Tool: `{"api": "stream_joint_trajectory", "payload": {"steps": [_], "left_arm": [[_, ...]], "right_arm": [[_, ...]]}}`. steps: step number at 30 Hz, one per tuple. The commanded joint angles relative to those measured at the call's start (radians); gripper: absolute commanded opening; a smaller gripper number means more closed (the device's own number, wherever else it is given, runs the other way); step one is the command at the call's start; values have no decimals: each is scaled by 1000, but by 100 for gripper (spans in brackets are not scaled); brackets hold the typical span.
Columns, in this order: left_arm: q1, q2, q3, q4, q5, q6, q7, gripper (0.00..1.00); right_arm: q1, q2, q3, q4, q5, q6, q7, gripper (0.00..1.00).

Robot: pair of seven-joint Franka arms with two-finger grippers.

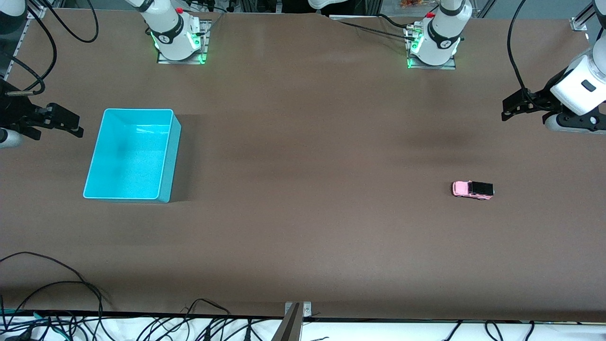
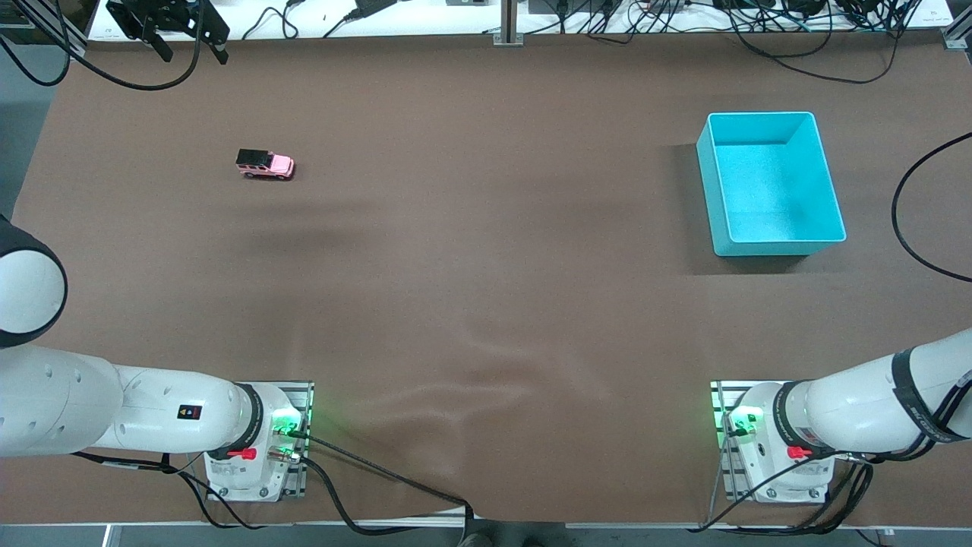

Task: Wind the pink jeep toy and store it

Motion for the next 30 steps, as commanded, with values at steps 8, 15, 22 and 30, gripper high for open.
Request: {"api": "stream_joint_trajectory", "payload": {"steps": [8, 15, 22, 30], "left_arm": [[0, -13, -2, 10, 0, -19, 11, 100], [0, -13, -8, 12, 4, -19, 11, 100], [2, -13, -8, 12, 4, -19, 15, 100], [2, -13, -8, 12, 4, -22, 12, 100]], "right_arm": [[-4, -12, 0, -11, -10, -3, -11, 100], [-4, -12, 0, -11, -10, -5, -10, 100], [-4, -12, -2, -11, -10, -3, -8, 100], [-5, -12, -2, -11, -10, -3, -8, 100]]}}
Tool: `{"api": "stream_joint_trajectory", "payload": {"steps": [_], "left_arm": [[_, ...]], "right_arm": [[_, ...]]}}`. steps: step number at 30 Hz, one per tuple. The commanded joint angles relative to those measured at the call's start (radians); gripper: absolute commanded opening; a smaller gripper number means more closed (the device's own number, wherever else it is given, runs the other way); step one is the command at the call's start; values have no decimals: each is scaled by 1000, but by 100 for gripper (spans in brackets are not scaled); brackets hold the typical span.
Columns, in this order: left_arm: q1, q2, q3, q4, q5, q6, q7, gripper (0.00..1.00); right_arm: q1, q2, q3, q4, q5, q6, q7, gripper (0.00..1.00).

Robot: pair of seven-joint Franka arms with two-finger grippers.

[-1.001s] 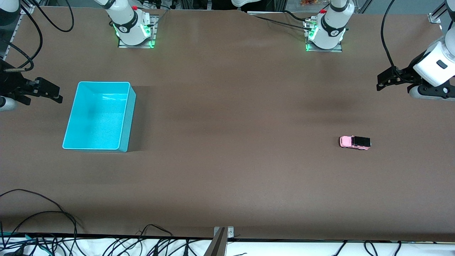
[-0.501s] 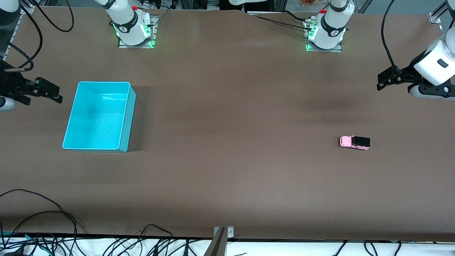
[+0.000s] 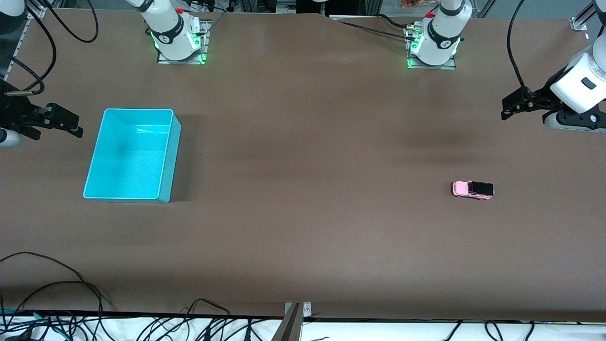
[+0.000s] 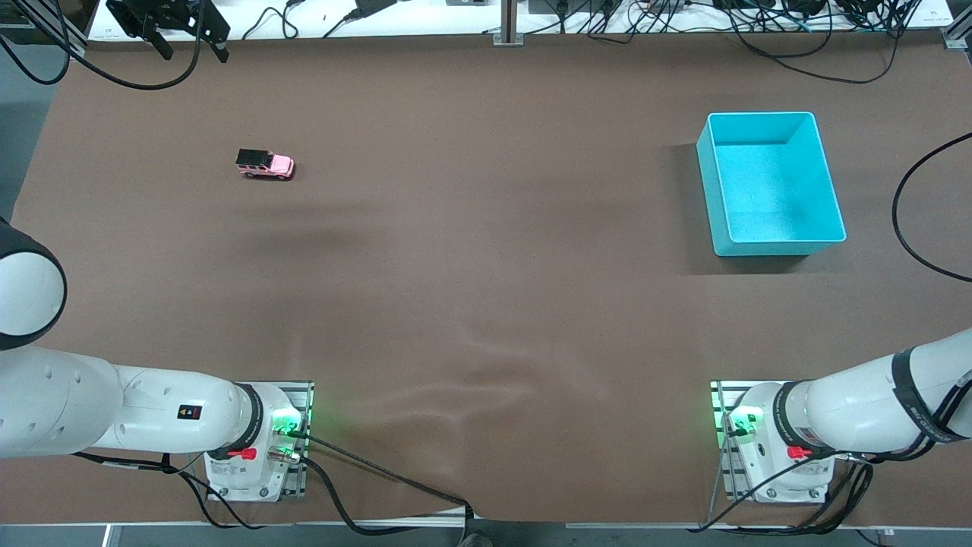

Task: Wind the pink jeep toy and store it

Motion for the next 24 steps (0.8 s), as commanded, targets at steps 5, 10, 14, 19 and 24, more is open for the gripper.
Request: {"api": "stream_joint_trajectory", "payload": {"steps": [5, 10, 14, 19, 24], "left_arm": [[2, -9, -21, 9, 6, -54, 12, 100], [2, -10, -34, 14, 7, -60, 15, 100], [3, -10, -35, 14, 7, -62, 17, 100], [8, -9, -32, 14, 9, -57, 56, 100], [9, -1, -27, 12, 50, -20, 229, 100]], "right_arm": [[-4, -12, 0, -11, -10, -5, -8, 100], [-4, -12, 0, -11, -10, -3, -8, 100], [-4, -12, 0, -11, -10, -3, -8, 100], [-4, -12, 0, -11, -10, -3, -8, 100], [-4, -12, 2, -11, -10, -3, -8, 100]]}}
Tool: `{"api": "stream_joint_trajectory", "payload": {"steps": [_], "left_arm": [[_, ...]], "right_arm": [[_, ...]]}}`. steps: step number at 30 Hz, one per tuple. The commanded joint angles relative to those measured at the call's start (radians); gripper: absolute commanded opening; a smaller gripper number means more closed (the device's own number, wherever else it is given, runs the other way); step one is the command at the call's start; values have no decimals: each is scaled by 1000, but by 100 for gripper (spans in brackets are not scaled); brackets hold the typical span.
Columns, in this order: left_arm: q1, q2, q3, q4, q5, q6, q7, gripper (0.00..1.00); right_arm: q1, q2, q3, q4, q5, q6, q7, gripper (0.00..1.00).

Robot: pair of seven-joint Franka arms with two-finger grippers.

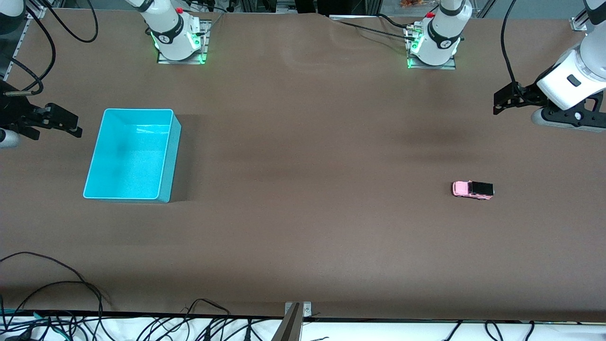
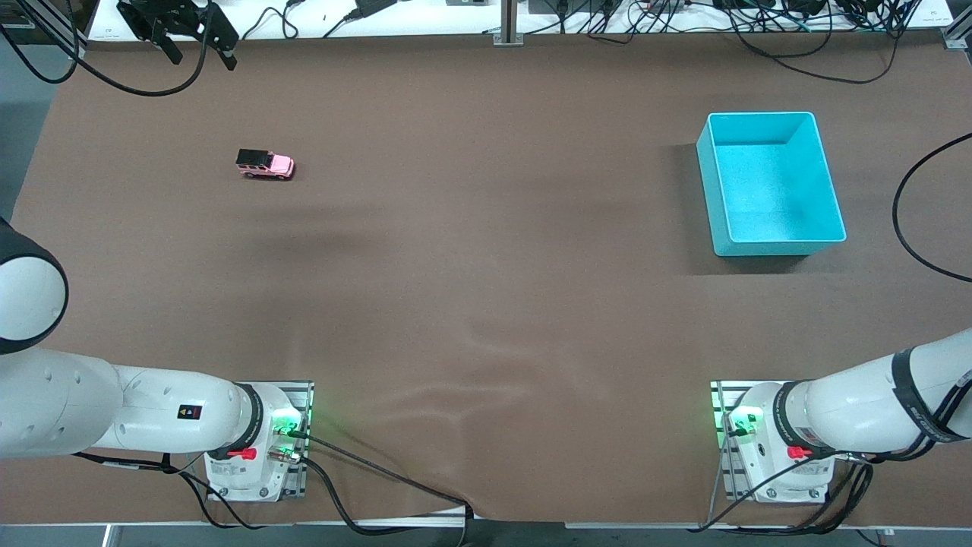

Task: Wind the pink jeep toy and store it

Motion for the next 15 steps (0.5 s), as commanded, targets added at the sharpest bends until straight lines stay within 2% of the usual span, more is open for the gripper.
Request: {"api": "stream_joint_trajectory", "payload": {"steps": [1, 5, 10, 15], "left_arm": [[7, 2, 3, 9, 67, 34, 195, 100], [7, 9, 3, 3, 118, 70, 353, 100], [16, 20, 20, -3, 119, 110, 476, 100], [24, 48, 37, -5, 119, 157, 692, 100]], "right_arm": [[-4, -12, 2, -11, -10, -3, -8, 100], [-4, -12, 2, -11, -10, -3, -8, 100], [-4, -12, 2, -11, -10, -3, -8, 100], [-4, -12, 3, -11, -10, -3, -8, 100]]}}
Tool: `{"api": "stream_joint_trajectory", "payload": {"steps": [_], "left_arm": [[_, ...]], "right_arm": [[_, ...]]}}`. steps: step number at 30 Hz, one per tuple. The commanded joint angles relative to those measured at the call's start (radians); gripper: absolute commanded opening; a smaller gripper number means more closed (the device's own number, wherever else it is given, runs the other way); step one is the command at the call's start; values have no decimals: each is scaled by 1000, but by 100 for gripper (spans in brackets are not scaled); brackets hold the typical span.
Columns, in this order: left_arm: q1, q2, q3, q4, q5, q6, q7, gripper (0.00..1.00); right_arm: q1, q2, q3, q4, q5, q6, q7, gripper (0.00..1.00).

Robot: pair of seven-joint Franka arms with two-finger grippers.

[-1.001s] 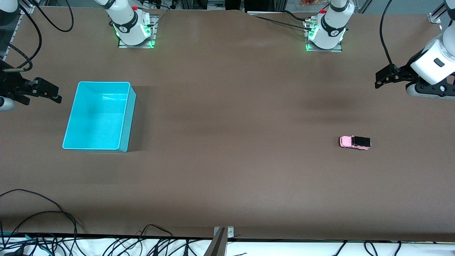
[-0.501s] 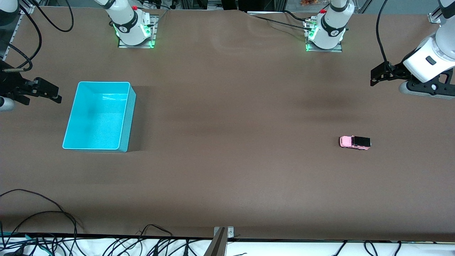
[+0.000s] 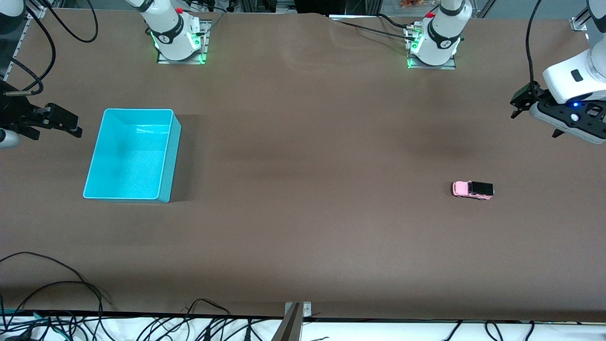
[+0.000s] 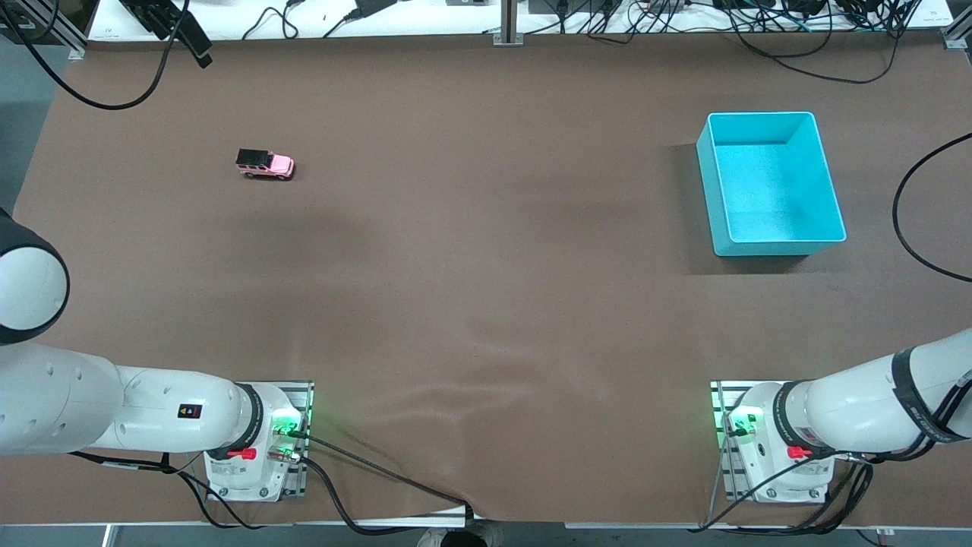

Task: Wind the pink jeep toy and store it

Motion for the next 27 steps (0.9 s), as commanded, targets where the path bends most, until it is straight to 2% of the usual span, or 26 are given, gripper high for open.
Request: {"api": "stream_joint_trajectory", "payload": {"steps": [1, 11, 19, 27], "left_arm": [[12, 31, 18, -1, 26, 56, 233, 100], [68, 138, 20, -3, 6, 113, 607, 100], [130, 278, 21, -24, -138, 242, 1018, 100], [144, 356, 21, -93, -137, 397, 1161, 100]], "right_arm": [[-4, -12, 2, -11, -10, -3, -8, 100], [-4, -12, 2, -11, -10, -5, -8, 100], [-4, -12, 2, -11, -10, -5, -8, 100], [-6, -12, 2, -11, -10, -5, -7, 100]]}}
